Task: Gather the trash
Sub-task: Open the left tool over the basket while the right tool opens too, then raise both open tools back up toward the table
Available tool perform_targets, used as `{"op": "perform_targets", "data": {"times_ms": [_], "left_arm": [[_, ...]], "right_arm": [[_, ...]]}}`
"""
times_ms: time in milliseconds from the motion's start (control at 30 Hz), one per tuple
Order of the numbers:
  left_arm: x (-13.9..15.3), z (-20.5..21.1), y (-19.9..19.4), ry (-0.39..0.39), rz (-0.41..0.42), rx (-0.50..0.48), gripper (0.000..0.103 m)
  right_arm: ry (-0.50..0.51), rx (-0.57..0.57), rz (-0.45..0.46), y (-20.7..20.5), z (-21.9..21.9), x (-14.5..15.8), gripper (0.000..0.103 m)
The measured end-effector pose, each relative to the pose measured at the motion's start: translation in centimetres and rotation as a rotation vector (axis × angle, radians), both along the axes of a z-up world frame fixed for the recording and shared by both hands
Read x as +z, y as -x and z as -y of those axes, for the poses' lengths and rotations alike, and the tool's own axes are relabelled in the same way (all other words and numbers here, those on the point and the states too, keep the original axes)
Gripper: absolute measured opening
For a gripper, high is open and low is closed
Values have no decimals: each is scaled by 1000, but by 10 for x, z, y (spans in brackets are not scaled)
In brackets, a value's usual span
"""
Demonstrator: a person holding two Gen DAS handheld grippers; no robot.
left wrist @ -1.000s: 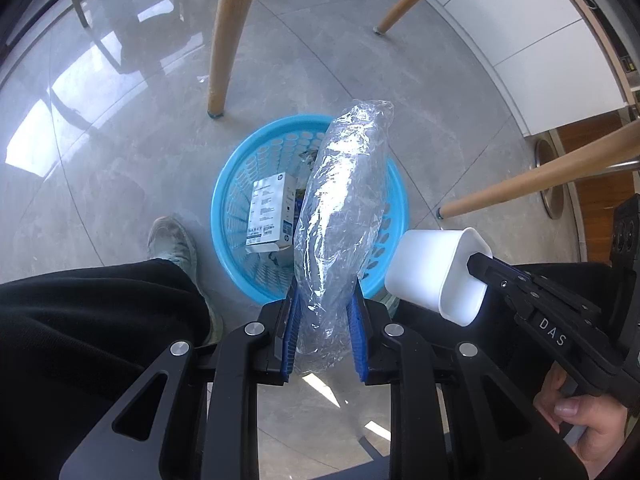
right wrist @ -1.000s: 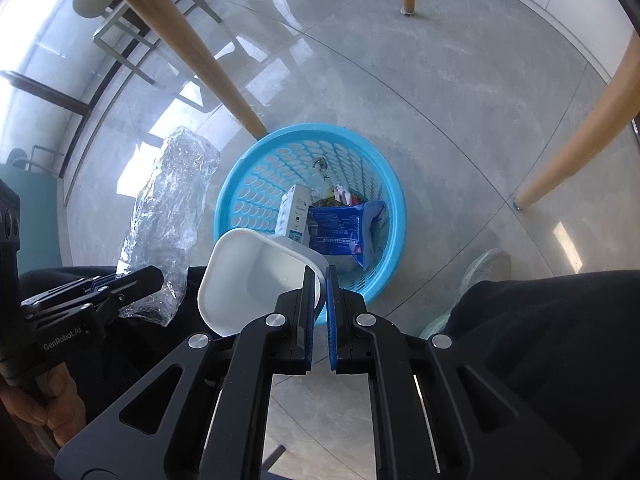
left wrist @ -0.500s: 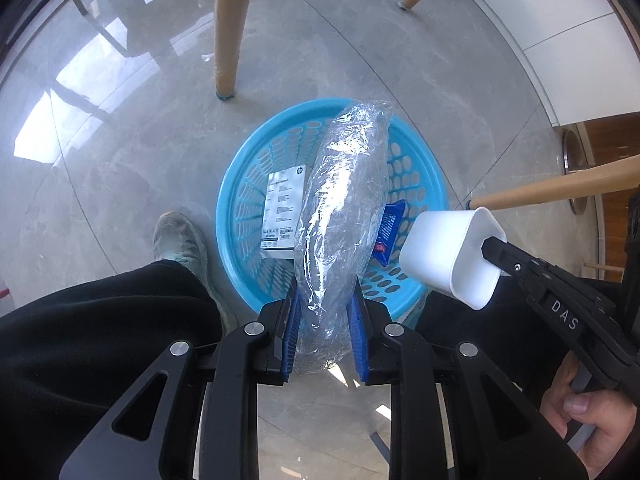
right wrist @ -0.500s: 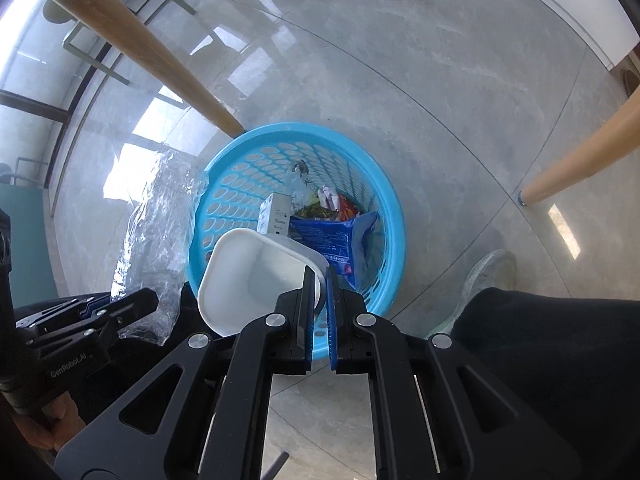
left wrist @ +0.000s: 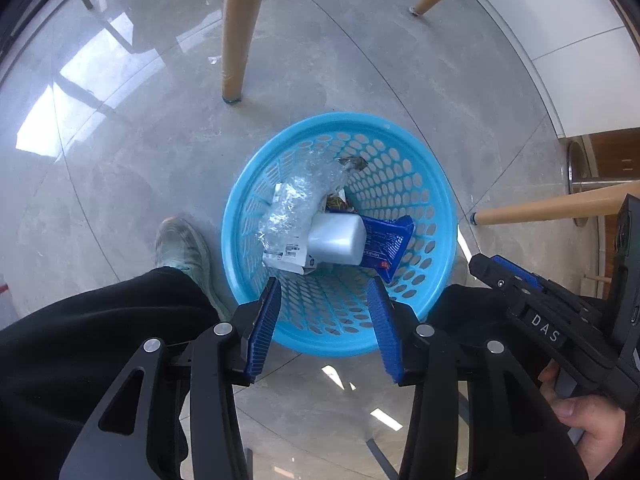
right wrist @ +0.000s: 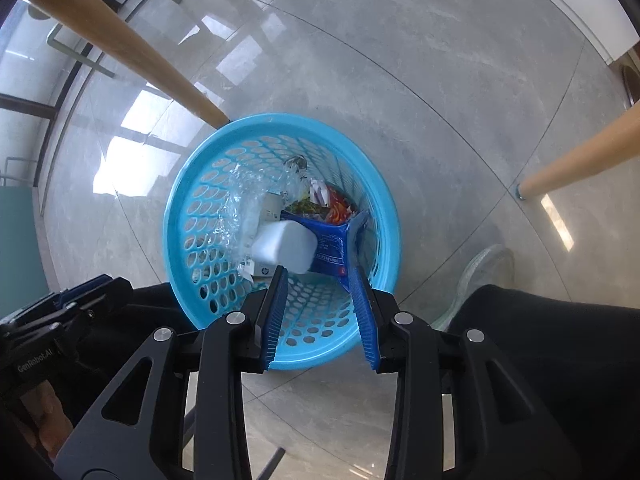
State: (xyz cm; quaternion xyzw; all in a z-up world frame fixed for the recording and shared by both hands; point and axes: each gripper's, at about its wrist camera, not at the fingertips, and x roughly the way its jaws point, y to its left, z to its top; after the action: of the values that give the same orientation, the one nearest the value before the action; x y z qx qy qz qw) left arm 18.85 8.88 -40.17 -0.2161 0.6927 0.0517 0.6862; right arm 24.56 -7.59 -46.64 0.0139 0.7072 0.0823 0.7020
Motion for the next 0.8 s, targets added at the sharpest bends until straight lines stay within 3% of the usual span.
{"op": "perform_targets", "data": {"times_ms": [133,367,567,800], "left_arm": [[8,-7,2,-19,12,24,45],[39,2,13,-127,60,-82,49],[78,-1,35,-70,144,-24,55],[117,6,71,-111,229,-42,61]], "right_arm": [[38,39,6,6,-7,7,32],[53,68,69,18,-7,35,33],[1,58,86,31,-5,67,43],[1,125,151,62,-7,107,48]]}}
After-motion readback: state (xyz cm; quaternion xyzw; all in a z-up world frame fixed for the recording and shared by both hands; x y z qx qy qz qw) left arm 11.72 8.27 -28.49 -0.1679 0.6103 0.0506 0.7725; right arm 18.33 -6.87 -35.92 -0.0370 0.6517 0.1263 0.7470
